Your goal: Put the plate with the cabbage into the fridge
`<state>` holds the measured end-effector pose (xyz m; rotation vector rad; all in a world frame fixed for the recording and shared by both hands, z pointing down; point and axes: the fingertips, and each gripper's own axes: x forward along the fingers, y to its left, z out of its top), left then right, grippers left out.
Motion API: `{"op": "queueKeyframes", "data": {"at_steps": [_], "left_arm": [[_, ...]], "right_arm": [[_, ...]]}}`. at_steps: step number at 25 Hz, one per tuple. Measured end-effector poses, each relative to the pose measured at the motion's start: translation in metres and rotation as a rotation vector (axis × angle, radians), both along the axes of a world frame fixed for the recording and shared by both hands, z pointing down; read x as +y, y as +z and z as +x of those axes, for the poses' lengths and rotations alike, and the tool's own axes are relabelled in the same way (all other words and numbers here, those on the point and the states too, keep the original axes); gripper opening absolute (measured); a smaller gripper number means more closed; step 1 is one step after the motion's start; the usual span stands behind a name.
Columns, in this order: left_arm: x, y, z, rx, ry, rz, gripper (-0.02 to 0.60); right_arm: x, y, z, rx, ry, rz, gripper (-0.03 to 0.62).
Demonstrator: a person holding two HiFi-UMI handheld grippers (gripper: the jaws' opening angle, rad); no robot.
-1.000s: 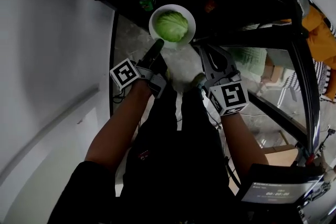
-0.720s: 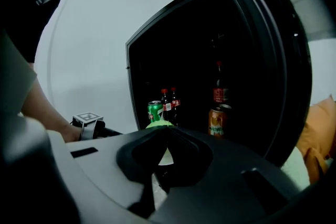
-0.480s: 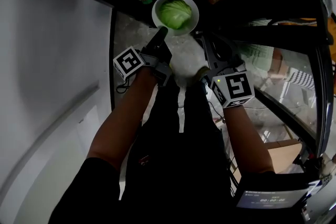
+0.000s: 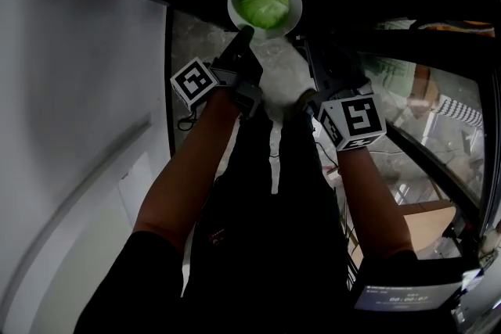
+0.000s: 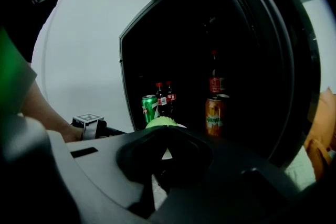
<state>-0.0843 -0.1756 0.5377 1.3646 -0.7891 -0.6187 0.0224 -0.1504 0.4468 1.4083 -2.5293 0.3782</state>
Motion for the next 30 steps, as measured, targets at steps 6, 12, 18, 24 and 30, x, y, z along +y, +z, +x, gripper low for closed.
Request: {"op": "queueKeyframes", "data": {"at_steps": [6,12,18,24,30], "left_arm": [[0.002,0.004,-0.004,-0.014,-0.027,-0.036,0.011],[0.002,0.014,-0.005,-0.024,-0.045,-0.089,0.011],[-0.001,0.012,-0.002,0.007,-0.055,-0.086,0.011],[-0.002,0.010,-0.001,-0.017,-0.026,-0.075,0.012],[0.002,0.015,-0.003,-0.074,0.037,-0.058,0.012]], "right_arm": [[0.000,-0.001,-0.001,-0.006,0.011,0.004,0.006],[0.002,0.000,0.006,-0.015,0.039,-0.005,0.006],[0.006,0.003,0.010,-0.022,0.055,-0.014,0.006],[0.005,0.004,0.011,-0.024,0.059,-0.017,0.006],[0.005,0.007,0.010,-0.021,0.055,-0.018,0.006]]}}
